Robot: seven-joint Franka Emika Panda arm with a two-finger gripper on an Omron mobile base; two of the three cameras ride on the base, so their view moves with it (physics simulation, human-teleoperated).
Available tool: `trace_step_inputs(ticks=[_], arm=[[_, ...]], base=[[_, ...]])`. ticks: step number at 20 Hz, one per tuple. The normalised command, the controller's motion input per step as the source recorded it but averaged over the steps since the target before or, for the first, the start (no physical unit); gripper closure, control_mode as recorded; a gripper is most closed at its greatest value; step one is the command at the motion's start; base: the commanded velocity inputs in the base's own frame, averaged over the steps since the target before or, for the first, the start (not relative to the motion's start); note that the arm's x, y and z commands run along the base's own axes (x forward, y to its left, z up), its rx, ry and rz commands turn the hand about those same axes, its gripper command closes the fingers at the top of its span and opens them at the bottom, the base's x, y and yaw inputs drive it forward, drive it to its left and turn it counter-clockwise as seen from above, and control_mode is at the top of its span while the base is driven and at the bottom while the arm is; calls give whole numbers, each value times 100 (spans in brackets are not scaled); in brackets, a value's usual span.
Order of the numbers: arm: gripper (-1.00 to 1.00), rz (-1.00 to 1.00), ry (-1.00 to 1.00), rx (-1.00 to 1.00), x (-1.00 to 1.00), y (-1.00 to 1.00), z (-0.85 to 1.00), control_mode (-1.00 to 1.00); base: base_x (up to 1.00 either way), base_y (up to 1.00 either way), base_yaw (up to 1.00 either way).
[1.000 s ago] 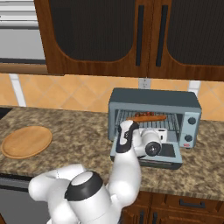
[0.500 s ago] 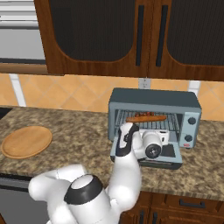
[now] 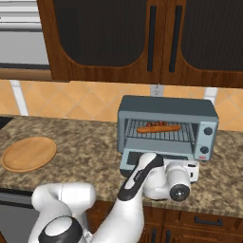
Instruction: Pick up the kebab skewer and baguette bread, and place them inside the toaster oven. Close the toaster oven door and start by setting the timer.
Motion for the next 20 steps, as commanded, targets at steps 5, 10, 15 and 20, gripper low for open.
trace_step_inputs(ticks=[5,10,15,20], arm=[[-100,0,23,0,-100,-26,-1,-100],[-100,0,11,0,-63,0,-37,-100],[-100,0,4,0,-42,8,-55,-100],[-100,0,0,0,-6,5,-11,-100]], base=[[0,0,0],[0,0,0],[0,0,0],[0,0,0]])
